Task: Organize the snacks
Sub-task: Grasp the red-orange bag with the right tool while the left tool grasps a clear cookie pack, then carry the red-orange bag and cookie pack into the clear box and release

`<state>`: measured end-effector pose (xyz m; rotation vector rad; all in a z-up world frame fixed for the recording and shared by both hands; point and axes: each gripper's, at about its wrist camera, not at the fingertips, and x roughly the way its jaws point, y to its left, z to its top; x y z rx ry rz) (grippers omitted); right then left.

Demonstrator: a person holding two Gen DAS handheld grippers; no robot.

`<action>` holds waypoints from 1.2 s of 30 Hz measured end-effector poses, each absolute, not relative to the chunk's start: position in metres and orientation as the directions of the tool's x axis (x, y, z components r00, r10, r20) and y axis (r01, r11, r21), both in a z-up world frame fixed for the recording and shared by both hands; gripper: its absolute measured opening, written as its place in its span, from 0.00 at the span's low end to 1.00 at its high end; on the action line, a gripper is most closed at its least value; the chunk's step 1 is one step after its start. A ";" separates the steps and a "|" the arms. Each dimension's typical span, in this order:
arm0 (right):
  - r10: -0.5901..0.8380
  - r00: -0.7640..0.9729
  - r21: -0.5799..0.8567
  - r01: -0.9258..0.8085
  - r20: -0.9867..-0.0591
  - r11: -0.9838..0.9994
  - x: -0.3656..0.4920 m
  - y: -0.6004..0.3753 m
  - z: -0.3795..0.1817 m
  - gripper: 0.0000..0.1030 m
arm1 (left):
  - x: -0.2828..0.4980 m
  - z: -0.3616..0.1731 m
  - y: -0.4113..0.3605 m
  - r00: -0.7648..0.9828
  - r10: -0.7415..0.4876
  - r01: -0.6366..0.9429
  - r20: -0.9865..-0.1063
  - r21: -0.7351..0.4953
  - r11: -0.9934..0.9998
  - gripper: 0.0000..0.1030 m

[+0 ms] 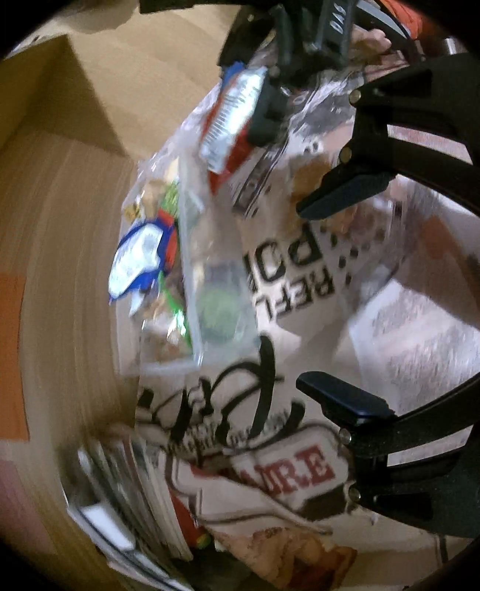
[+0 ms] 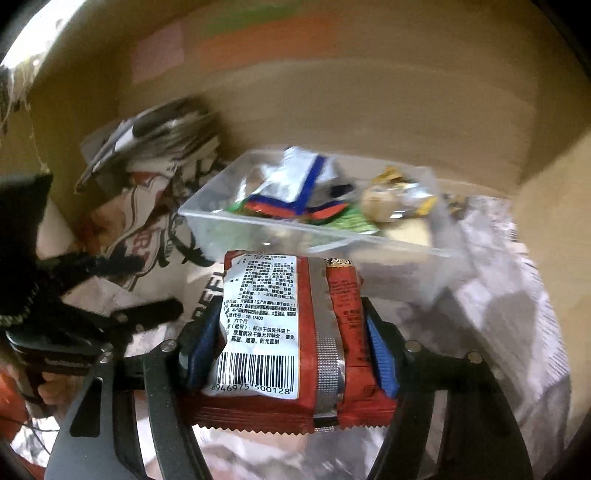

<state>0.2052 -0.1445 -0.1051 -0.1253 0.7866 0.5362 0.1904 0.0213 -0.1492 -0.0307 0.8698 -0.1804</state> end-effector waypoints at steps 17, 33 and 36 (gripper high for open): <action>0.404 0.624 0.158 -0.412 -0.668 0.897 0.184 -0.200 -0.102 0.65 | 0.197 -0.191 -0.056 0.519 -0.210 0.246 -0.829 -0.090 0.965 0.84; 0.428 0.650 0.146 -0.442 -0.628 0.885 0.200 -0.183 -0.090 0.65 | 0.193 -0.138 -0.017 0.669 -0.179 0.184 -0.721 -0.073 0.980 0.67; 0.438 0.663 0.141 -0.452 -0.607 0.881 0.208 -0.179 -0.081 0.65 | 0.200 -0.120 -0.005 0.704 -0.175 0.164 -0.689 -0.082 0.983 0.67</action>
